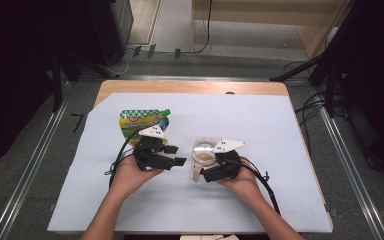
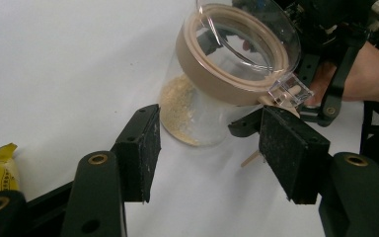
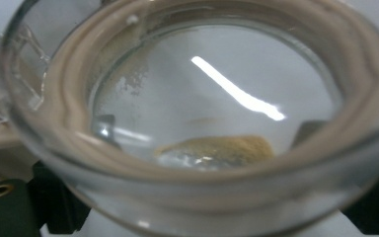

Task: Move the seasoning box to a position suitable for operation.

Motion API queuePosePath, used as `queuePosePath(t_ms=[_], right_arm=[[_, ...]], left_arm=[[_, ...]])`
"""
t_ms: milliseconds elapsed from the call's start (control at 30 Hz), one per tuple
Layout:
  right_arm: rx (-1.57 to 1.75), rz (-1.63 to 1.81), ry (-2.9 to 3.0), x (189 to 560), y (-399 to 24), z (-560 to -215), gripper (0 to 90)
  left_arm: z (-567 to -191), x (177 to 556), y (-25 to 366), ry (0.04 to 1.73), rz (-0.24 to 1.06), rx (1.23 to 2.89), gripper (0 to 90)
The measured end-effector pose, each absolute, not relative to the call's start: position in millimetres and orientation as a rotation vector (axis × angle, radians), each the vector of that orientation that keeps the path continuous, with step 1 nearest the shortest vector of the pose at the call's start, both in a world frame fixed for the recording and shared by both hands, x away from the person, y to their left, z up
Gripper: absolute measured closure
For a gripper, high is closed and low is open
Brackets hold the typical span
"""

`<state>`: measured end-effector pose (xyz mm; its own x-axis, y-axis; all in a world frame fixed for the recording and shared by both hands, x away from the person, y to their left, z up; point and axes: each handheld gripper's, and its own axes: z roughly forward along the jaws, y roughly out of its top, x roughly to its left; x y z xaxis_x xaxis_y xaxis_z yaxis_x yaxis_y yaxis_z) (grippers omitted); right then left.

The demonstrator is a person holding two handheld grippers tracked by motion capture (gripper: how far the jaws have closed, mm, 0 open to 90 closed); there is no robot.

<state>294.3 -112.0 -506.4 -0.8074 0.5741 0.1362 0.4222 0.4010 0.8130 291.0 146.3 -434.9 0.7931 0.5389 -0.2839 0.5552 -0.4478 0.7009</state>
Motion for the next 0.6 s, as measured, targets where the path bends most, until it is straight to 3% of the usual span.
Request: queuePosePath(t_ms=[333, 433, 567, 600], right_arm=[[0.916, 1.343, 2.520, 275.2, -134.2, -495.8, 4.4], [0.908, 1.355, 2.541, 269.2, -141.0, -493.1, 11.7], [0.901, 1.331, 2.541, 260.6, -150.6, -489.2, 14.2], [0.901, 1.336, 2.525, 256.6, -156.3, -486.3, 19.5]], left_arm=[[-436.6, 292.2, 145.1, 0.811, -0.034, 2.149, 44.4], [-435.8, 292.2, 146.0, 0.813, -0.040, 2.141, 46.8], [-436.6, 292.0, 145.8, 0.816, -0.045, 2.141, 52.0], [-437.4, 291.5, 144.6, 0.813, -0.039, 2.152, 55.7]])
